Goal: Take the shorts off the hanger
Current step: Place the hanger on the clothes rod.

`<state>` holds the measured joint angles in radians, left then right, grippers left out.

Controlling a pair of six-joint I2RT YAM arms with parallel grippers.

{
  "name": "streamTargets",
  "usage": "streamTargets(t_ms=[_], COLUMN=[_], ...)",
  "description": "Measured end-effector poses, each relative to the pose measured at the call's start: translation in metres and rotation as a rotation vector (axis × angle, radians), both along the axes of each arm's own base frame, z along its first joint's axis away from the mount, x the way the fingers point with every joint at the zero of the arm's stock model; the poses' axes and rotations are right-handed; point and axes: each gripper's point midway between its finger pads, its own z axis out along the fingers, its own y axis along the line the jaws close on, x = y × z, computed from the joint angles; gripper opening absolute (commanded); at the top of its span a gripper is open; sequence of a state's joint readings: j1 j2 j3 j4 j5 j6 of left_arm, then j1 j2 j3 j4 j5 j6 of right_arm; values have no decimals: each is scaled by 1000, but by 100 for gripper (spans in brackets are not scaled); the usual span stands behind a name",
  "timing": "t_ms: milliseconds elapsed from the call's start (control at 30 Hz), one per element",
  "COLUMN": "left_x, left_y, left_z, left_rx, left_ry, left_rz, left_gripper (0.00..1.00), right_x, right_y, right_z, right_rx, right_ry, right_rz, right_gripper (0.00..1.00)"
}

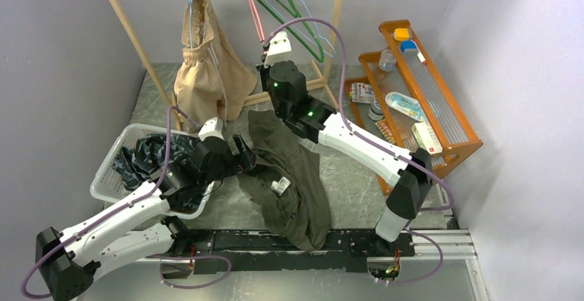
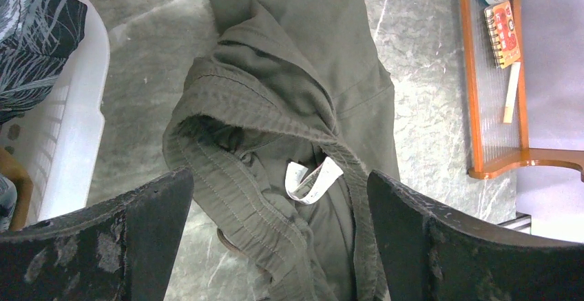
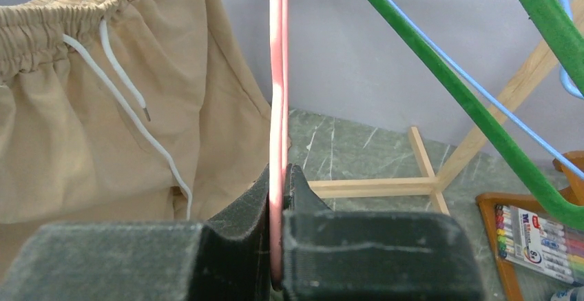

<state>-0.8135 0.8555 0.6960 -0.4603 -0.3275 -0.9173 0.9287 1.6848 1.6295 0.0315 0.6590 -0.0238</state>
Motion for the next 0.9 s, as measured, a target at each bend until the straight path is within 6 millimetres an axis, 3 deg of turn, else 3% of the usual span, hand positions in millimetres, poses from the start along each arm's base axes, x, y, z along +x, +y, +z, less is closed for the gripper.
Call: streamTargets(t_ms=[433,733,900], left_x=[0,0,0], left_y=[0,0,0], left_z=[0,0,0], left_rx=[0,0,0], left_ry=[0,0,1], left_rz=[0,0,-1], left_gripper=[99,99,99], right_x=[23,32,32], right_y=[-5,-14,-12], right_z=[-29,-35,-41], right_rx=[-23,-4,6], right_ry=[44,69,84], right_rz=[-28,-38,-25], right_gripper=[0,0,15])
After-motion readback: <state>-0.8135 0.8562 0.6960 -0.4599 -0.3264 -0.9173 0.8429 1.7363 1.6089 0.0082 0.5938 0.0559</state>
